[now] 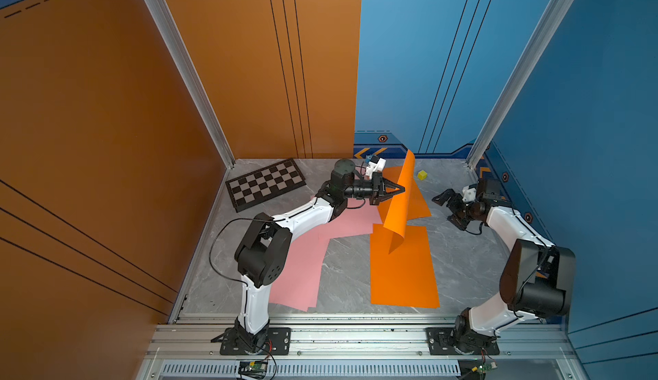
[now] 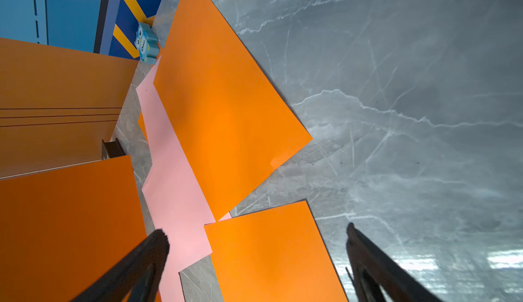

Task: Sort the scattered colored papers by color
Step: Pick up the colored paper, then place the colored paper.

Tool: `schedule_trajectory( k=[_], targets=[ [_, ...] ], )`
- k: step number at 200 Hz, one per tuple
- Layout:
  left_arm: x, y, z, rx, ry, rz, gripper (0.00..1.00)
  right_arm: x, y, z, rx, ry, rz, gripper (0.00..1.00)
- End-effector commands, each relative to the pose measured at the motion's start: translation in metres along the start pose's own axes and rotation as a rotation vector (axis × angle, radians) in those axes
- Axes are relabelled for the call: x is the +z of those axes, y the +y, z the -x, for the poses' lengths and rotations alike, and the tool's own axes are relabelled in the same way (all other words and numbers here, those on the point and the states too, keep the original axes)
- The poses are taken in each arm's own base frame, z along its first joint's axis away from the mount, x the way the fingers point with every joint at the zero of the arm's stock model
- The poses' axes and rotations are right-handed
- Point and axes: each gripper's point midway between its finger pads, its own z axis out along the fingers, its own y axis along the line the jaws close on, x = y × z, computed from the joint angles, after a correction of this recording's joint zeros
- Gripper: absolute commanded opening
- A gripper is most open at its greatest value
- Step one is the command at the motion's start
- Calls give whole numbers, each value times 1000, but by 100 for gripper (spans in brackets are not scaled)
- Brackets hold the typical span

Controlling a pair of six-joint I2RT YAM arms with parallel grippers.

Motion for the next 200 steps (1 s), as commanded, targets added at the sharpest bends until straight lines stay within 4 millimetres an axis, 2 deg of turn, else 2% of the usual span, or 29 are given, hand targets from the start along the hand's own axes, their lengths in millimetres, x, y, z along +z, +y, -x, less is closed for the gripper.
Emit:
schedule_trajectory(
  k=[1,17,38,41,46,66,84,121,150,200],
  targets=[
    [-10,24,-15,27,-120,147,0,-19,-9,8,42,-59,-28,100],
    [-15,56,-40,-28,-152,231,0,-27,-12,12,57,-83,-27,100],
    [-18,111,-74,-99,-159,353,0,-32,-13,13,62,-96,-19,100],
    [-21,126,-83,-117,-156,386,0,-32,-14,13,63,-94,-20,100],
    [-23,139,-91,-133,-158,419,0,-32,-13,12,63,-94,-17,100],
    [-25,177,-114,-151,-179,516,0,-31,-13,10,68,-89,-4,100],
    [-28,199,-125,-166,-208,568,0,-32,-11,8,66,-85,5,100],
    [-32,229,-139,-218,-219,638,0,-35,-8,5,59,-84,20,100],
    [-27,234,-141,-247,-191,633,0,-35,-7,3,58,-77,28,100],
    [-39,238,-137,-254,-217,650,0,-28,-7,-2,52,-57,27,100]
  ],
)
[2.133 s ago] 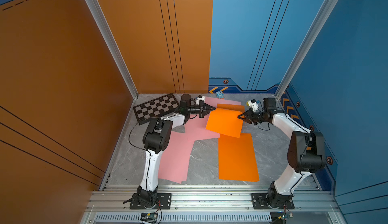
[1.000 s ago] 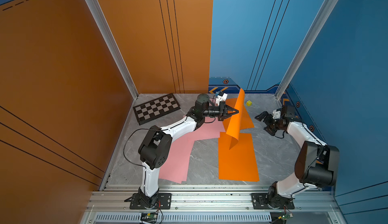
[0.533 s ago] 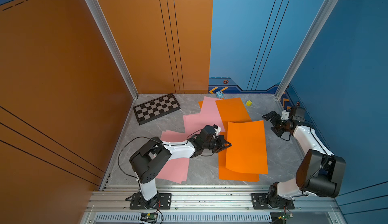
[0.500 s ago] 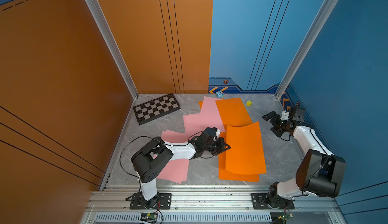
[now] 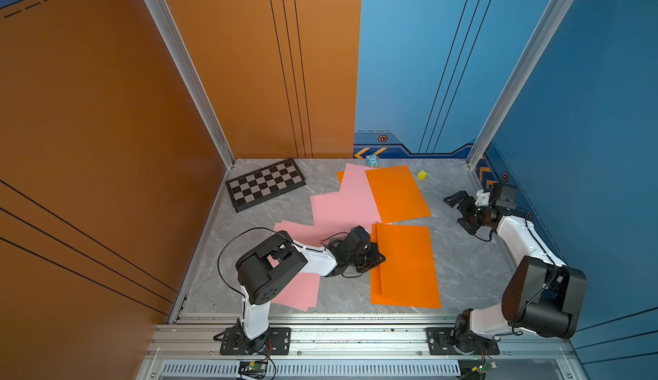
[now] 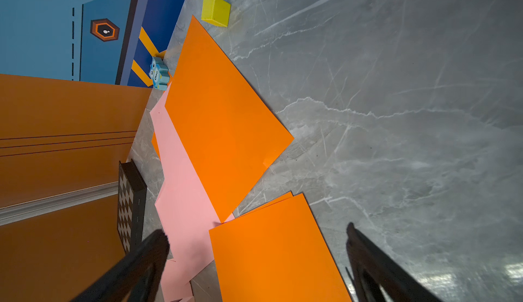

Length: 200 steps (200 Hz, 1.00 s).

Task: Sort the scattered colored papers by color
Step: Place the colored paper.

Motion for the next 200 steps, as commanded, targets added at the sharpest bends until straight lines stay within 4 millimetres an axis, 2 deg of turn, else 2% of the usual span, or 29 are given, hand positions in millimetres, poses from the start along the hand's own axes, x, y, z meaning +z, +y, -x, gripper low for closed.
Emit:
schedule_trajectory(
  k=[1,28,78,97,111,124,131,136,166,175,177,200],
  targets=[
    [-4,1,10,-10,-35,-1,0,0,5,-6,-10,13,16,100],
    [-7,4,10,-17,-38,4,0,6,5,-9,-17,25,10,100],
    [-10,-5,7,-14,-24,-19,0,14,8,-9,-23,33,4,100],
    [-16,-8,8,-22,-37,-28,23,18,8,-10,-24,40,0,100],
    [-20,-15,8,-15,-38,-40,50,22,7,-11,-23,44,-5,100],
    [-24,-19,7,-7,-36,-27,69,26,6,-11,-25,47,-13,100],
    [-27,-19,6,6,-33,9,84,29,5,-12,-23,53,-19,100],
    [-30,-18,6,20,-35,42,100,31,6,-11,-23,54,-19,100],
    [-62,-16,19,129,-96,230,98,39,8,-7,-37,54,-34,100],
    [-72,-6,25,155,-115,308,98,41,10,-4,-49,44,-46,100],
    [-74,-17,30,169,-132,293,98,42,10,-3,-50,43,-48,100],
    [-84,-15,53,180,-160,325,98,56,13,5,-74,44,-72,100]
  ],
)
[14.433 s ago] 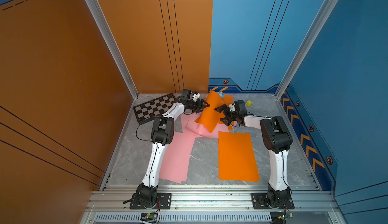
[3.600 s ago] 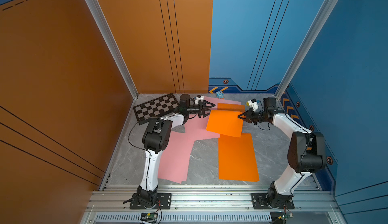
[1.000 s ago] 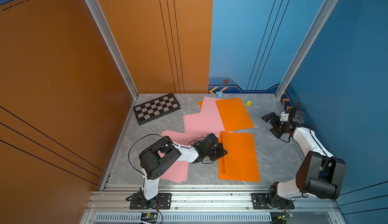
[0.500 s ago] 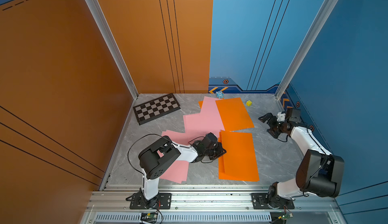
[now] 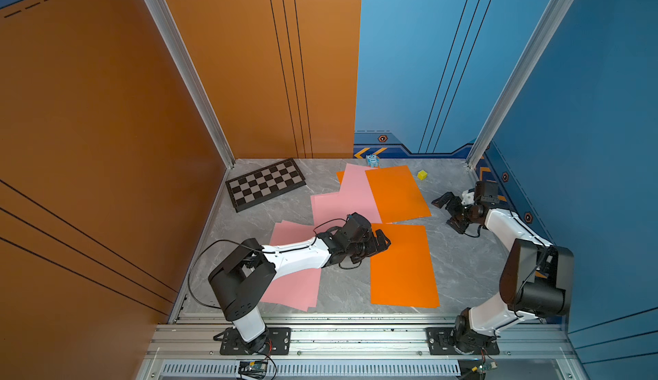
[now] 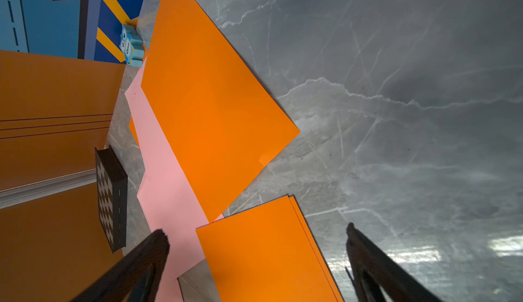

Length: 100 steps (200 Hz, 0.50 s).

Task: Sort the scattered colored papers by color
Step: Place the colored paper.

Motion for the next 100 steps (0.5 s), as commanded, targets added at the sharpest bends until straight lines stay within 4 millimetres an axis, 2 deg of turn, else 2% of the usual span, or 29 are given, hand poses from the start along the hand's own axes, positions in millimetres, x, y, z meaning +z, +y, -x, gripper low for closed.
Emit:
schedule_trajectory(
  k=[1,28,70,95,100],
  targets=[
    [-14,36,21,62,-31,173,98,9,10,20,-37,-42,-30,100],
    [-1,29,57,50,-19,137,98,35,15,29,-60,-3,-45,100],
    [35,3,130,26,-26,36,98,77,33,40,-171,74,-42,100],
    [61,3,163,-24,-21,7,98,88,45,56,-240,75,-23,100],
    [66,3,169,-34,-19,2,98,97,40,57,-240,96,-32,100]
  ],
)
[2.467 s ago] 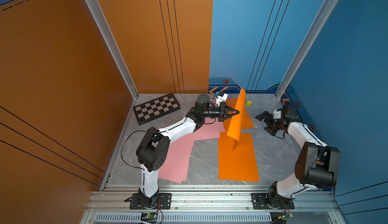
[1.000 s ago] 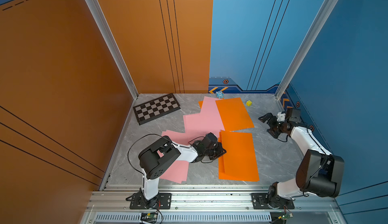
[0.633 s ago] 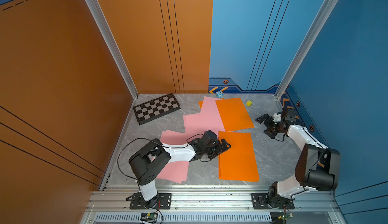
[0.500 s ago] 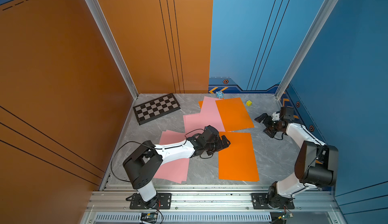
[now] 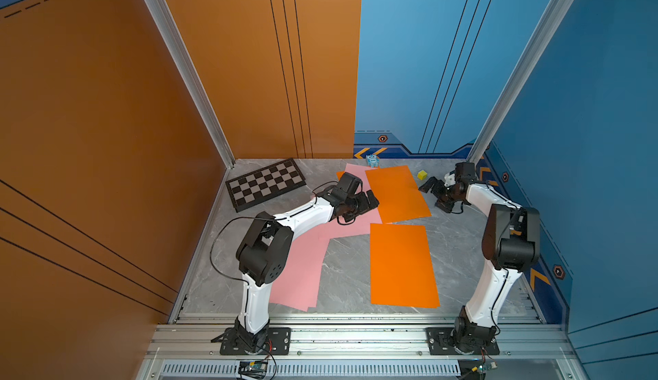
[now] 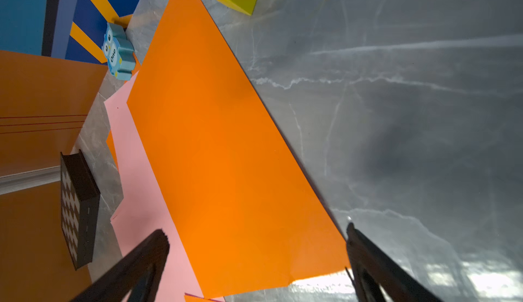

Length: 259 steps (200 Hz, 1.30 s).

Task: Sort the scattered colored papers by color
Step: Place the colored paper, then pick up the colored paper.

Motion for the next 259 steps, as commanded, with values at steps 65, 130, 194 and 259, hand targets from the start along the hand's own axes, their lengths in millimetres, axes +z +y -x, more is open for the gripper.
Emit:
schedule_trajectory(
  k=[65,130,194,259],
  targets=[
    [86,8,45,-144,109,-89,98,47,11,27,-94,112,80,100],
    [114,24,53,-221,123,-90,98,74,2,8,-59,190,101,99],
    [129,36,46,-277,165,-90,98,94,20,-37,-10,317,155,99],
    [130,36,51,-300,178,-118,98,81,45,-32,64,299,320,90]
  ],
)
